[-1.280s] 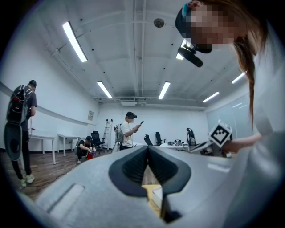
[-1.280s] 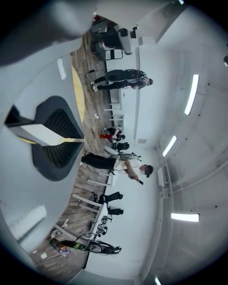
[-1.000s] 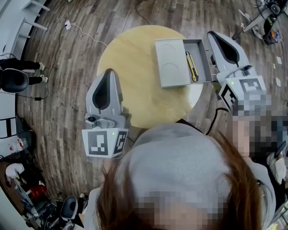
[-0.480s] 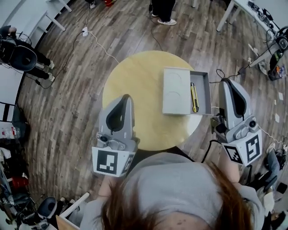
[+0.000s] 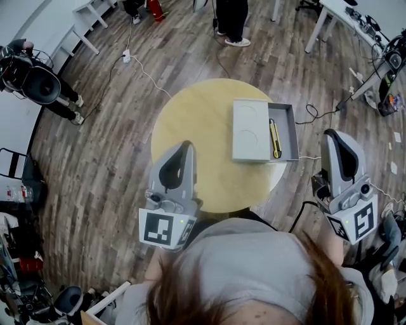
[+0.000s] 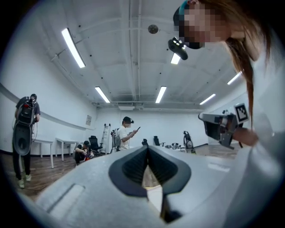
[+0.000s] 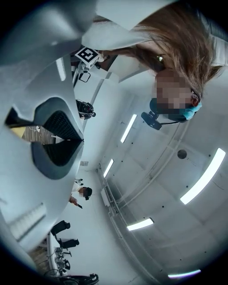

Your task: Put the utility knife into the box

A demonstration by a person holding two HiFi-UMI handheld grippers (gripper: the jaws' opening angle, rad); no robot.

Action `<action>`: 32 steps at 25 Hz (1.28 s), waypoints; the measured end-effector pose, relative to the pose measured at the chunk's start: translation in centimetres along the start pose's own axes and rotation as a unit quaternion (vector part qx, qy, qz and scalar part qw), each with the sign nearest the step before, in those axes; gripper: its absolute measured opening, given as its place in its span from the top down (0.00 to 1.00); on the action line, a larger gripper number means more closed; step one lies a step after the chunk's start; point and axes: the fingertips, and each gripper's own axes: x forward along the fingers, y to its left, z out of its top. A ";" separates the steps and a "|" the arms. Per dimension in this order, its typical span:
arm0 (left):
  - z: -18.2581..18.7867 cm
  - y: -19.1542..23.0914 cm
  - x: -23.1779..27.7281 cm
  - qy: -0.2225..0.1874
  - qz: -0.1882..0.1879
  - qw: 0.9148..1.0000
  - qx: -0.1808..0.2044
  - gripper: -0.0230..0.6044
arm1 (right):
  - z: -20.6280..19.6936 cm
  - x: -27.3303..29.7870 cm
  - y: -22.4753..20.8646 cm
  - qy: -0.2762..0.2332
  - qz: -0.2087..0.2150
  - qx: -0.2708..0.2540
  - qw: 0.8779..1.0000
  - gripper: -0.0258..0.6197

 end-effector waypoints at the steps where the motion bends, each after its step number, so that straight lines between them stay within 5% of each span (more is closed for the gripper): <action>1: 0.2 -0.4 -0.4 -0.002 -0.007 1.000 -0.004 0.97 | 0.4 -0.4 0.6 -0.003 0.000 0.001 1.000 0.95; 6: 0.9 -2.3 -4.8 -0.001 -0.040 0.999 -0.007 0.97 | 2.2 -1.6 5.0 0.004 -0.012 -0.003 1.000 0.95; 13: 0.7 -4.1 -17.1 0.008 -0.056 0.998 0.000 0.97 | 4.1 -7.8 16.5 0.061 -0.027 -0.057 0.996 0.95; 21: 2.3 -6.8 -29.9 0.005 -0.088 0.996 0.009 0.97 | 7.9 -16.9 27.4 0.064 -0.082 -0.021 0.994 0.95; 32: 4.4 -11.4 -36.1 0.002 -0.088 0.996 0.006 0.97 | 12.6 -23.2 32.6 0.060 -0.084 -0.023 0.994 0.95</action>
